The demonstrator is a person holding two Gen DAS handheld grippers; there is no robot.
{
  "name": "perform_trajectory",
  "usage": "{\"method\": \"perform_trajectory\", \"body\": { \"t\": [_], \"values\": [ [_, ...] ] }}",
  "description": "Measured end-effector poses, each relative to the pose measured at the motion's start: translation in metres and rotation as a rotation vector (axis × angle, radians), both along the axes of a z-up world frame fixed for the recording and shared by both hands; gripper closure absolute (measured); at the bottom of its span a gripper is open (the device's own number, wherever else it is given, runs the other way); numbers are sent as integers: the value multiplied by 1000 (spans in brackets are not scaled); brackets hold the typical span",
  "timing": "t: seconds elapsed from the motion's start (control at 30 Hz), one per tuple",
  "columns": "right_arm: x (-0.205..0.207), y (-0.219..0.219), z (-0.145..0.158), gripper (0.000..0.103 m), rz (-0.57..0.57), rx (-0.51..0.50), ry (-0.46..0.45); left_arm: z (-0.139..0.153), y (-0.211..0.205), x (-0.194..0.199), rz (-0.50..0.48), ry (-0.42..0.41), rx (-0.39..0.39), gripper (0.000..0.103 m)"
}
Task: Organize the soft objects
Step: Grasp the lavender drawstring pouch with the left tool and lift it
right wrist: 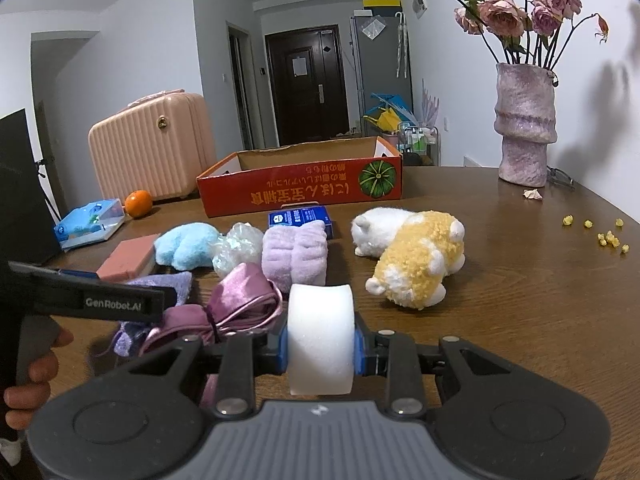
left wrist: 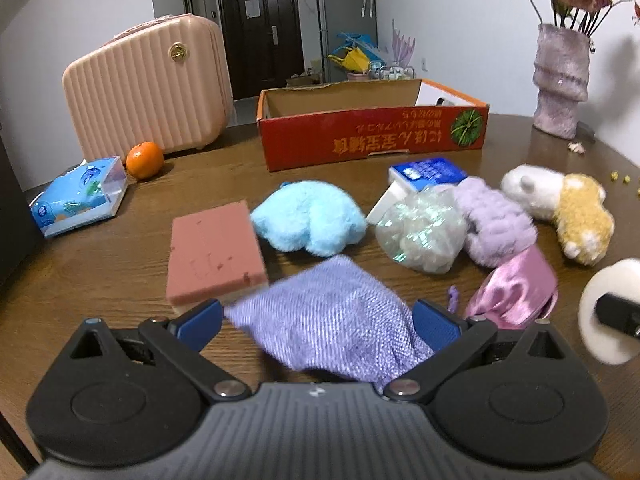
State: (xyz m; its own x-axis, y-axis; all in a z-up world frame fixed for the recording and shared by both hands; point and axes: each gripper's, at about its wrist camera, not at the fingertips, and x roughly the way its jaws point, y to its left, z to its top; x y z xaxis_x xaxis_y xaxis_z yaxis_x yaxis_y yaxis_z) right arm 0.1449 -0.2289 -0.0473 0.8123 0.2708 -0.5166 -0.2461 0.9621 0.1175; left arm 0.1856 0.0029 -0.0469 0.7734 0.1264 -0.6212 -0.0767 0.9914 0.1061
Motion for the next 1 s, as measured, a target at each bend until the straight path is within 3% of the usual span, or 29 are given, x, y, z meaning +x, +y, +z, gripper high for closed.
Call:
{"method": "perform_trajectory", "body": {
  "t": [0.2,0.43,0.5,0.57,0.6,0.67,0.77,1.0],
  "values": [
    [1,1,-1,74,1,-1,4,-15,15,1,25,54,-1,0],
    [1,1,-2,74,1,-6,7,-19,14,-5,3,53,6,3],
    [2,2,-2,74,1,-7,7,-19,13,-7,-19,51,-7,12],
    [2,2,-2,74,1,-7,6,-18,13,-9,-39,46,-23,31],
    [1,2,-2,74,0,-7,5,-17,12,-9,-45,44,-30,35],
    [2,2,-2,74,-2,-8,5,-16,12,-11,-59,37,-41,64],
    [2,2,-2,74,-4,-9,3,-13,13,-16,-71,24,-59,74],
    [1,2,-1,74,-5,-10,-5,-3,16,-28,-86,-34,-67,79]
  ]
}}
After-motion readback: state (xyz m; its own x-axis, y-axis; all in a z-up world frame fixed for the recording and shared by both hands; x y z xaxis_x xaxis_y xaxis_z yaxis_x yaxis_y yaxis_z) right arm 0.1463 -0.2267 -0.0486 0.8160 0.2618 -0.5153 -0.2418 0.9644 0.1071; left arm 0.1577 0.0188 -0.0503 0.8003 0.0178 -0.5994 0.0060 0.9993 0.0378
